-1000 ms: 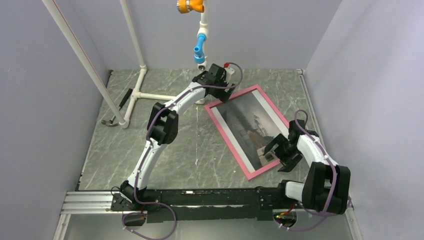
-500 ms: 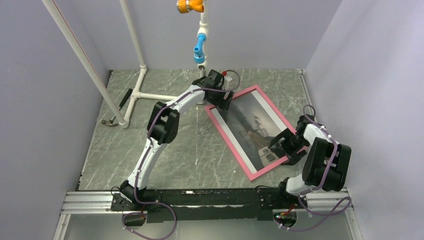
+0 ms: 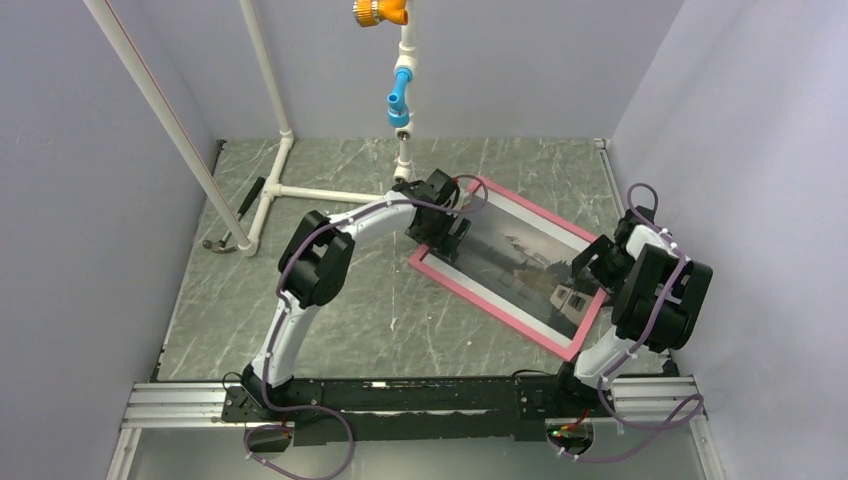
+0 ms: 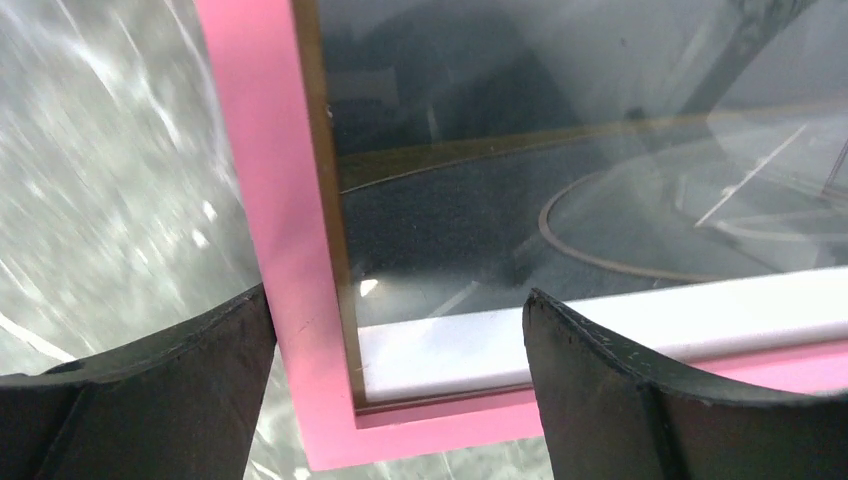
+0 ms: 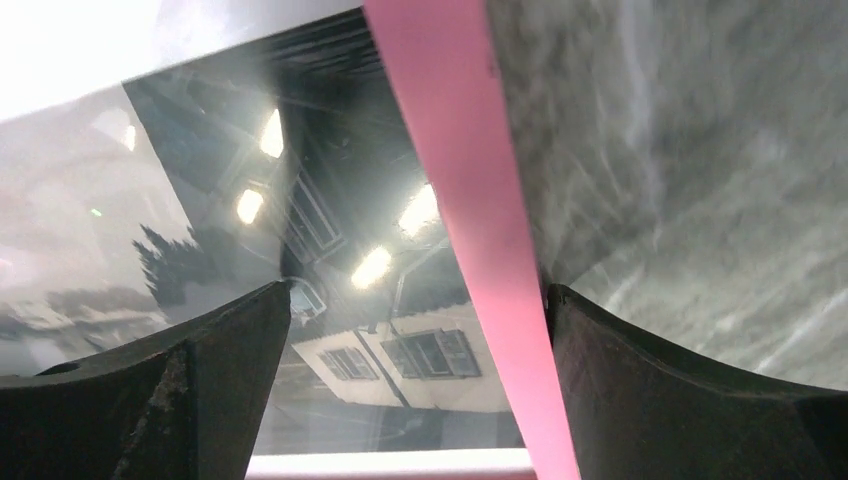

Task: Put the photo into the frame
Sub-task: Adjust the photo frame at the center of the board.

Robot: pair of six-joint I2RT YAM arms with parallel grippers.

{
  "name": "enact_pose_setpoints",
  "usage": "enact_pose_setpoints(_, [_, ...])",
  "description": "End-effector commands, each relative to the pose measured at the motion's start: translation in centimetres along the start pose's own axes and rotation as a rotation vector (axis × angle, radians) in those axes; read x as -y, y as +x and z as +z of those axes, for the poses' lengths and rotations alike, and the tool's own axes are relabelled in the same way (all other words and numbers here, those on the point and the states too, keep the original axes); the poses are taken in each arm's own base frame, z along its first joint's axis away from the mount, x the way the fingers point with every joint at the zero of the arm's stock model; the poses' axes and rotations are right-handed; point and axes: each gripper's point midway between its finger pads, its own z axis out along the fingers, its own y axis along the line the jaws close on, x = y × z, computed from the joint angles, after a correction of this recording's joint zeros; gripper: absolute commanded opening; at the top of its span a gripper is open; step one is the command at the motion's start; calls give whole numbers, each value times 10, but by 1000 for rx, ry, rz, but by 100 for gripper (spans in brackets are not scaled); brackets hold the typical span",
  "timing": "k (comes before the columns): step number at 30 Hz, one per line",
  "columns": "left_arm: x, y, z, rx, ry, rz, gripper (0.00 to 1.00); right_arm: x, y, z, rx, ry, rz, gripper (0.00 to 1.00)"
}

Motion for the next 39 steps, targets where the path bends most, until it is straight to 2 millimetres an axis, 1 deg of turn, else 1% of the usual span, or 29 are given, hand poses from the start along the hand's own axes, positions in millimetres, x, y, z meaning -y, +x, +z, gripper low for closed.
enact_pose_setpoints(1, [94, 53, -23, -134, 199, -67, 90, -63, -26, -10, 22, -235, -5, 98])
enact_pose_setpoints(3, [100, 69, -27, -161, 203, -106, 90, -66, -32, -8, 25, -231, -24, 98])
enact_pose_setpoints(6, [118, 92, -33, -188, 254, -131, 89, -71, -38, -3, 20, -225, -58, 98])
enact_pose_setpoints(8, [131, 101, -38, -203, 289, -139, 89, -77, -39, 0, 16, -216, -87, 98])
enact_pose_setpoints(10, [144, 106, -44, -209, 326, -148, 89, -85, -37, 2, 10, -216, -122, 98])
enact_pose_setpoints(14, [164, 121, -53, -222, 365, -155, 90, -95, -27, 8, 1, -190, -182, 99])
enact_pose_setpoints(16, [163, 128, -52, -229, 353, -173, 91, -94, -22, 10, -3, -178, -191, 99])
enact_pose_setpoints(18, [157, 134, -50, -229, 325, -192, 92, -93, -19, 8, 5, -177, -196, 99])
enact_pose_setpoints(20, [150, 135, -49, -220, 297, -201, 94, -91, -20, 3, 22, -176, -201, 99])
enact_pose_setpoints(24, [136, 119, -58, -147, 259, -214, 98, -90, -26, -16, 82, -180, -219, 100])
enact_pose_setpoints(27, [121, 102, -73, -64, 227, -219, 99, -91, -31, -35, 137, -196, -237, 100])
enact_pose_setpoints(30, [104, 82, -100, 40, 230, -245, 99, -88, -30, -48, 170, -201, -243, 100])
enact_pose_setpoints(33, [80, 69, -127, 147, 239, -285, 99, -81, -22, -53, 174, -200, -239, 100])
enact_pose_setpoints(35, [59, 64, -146, 237, 233, -312, 100, -78, -16, -56, 183, -219, -244, 100])
enact_pose_setpoints(37, [33, 57, -167, 346, 228, -350, 99, -77, -7, -59, 194, -252, -249, 100])
enact_pose_setpoints(39, [9, 54, -189, 453, 215, -379, 99, -79, -2, -67, 224, -301, -256, 100])
